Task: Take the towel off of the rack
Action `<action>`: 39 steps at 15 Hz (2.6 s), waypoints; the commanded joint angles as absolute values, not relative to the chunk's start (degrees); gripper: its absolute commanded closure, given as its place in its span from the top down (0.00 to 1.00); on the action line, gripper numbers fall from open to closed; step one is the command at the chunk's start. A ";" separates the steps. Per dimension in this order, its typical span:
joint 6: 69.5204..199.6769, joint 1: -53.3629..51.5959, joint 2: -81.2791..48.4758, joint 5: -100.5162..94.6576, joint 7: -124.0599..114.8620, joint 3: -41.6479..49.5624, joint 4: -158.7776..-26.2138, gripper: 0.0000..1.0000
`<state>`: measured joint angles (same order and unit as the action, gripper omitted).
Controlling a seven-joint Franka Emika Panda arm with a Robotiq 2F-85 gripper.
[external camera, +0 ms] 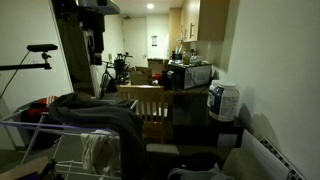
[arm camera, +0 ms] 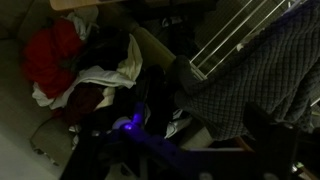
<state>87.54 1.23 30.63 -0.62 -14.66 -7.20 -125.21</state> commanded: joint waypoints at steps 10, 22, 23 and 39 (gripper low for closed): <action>90.06 -4.29 28.00 0.60 -28.89 -17.37 -126.75 1.00; 104.83 -10.47 10.43 -1.68 -43.01 -25.21 -124.49 1.00; 105.24 -11.18 9.33 -1.42 -42.45 -24.84 -123.48 1.00; 122.76 -17.86 -2.33 -9.11 -43.95 -22.64 -117.97 1.00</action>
